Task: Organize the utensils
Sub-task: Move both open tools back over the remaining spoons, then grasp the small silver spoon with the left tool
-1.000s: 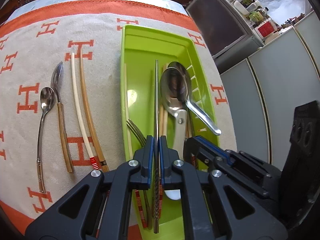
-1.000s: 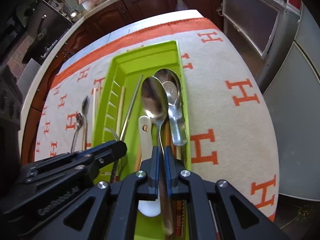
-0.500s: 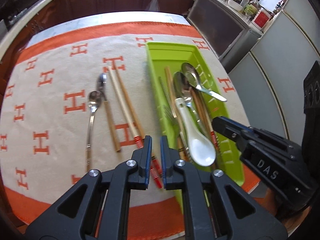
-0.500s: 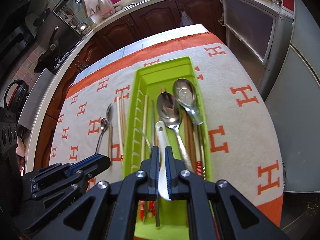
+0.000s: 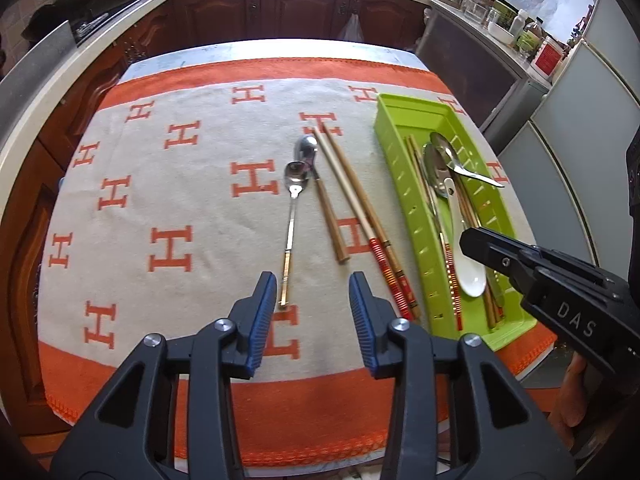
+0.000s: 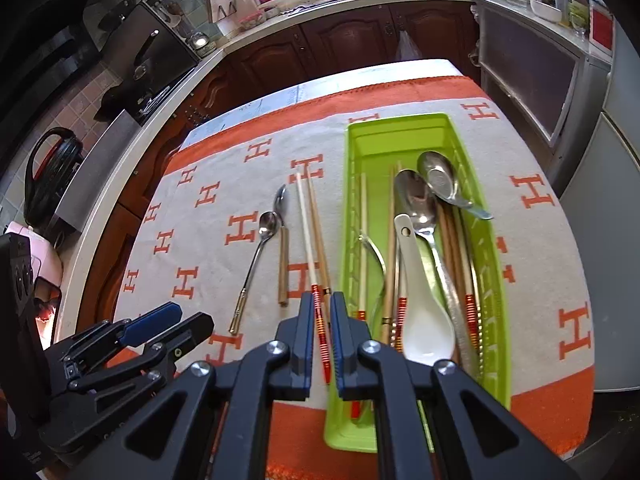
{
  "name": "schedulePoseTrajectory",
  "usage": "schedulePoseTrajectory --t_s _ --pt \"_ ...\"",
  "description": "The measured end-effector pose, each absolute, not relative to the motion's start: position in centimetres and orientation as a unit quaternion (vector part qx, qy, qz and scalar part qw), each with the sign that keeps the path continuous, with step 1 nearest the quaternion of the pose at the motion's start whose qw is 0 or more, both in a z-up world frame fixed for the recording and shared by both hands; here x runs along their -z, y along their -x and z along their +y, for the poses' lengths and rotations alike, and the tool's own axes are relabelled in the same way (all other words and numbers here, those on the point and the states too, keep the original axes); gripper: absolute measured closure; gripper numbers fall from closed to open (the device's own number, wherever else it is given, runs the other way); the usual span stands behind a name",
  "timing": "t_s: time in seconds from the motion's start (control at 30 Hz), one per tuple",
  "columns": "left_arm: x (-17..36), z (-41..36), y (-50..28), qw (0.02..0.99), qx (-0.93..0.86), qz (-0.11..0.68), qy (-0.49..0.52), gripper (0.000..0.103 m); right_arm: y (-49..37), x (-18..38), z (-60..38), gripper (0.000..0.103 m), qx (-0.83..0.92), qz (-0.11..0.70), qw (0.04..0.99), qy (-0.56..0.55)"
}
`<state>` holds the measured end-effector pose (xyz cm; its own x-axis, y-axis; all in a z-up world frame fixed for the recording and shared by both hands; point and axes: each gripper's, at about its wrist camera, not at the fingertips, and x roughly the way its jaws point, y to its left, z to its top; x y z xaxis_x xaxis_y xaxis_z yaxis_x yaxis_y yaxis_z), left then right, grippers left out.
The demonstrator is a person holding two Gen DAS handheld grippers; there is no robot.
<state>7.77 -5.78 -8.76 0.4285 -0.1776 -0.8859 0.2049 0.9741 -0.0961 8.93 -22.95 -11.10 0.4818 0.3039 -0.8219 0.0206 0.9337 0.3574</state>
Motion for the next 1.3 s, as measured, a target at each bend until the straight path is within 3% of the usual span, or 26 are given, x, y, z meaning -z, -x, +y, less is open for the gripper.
schedulePoseTrajectory --t_s 0.8,1.3 --pt "12.8 1.5 -9.3 0.832 0.053 0.550 0.045 0.068 -10.0 13.0 -18.8 0.095 -0.117 0.523 0.828 -0.164" --pt "15.7 -4.0 -13.7 0.825 0.086 0.558 0.013 0.068 -10.9 14.1 -19.6 0.095 -0.123 0.517 0.827 -0.186"
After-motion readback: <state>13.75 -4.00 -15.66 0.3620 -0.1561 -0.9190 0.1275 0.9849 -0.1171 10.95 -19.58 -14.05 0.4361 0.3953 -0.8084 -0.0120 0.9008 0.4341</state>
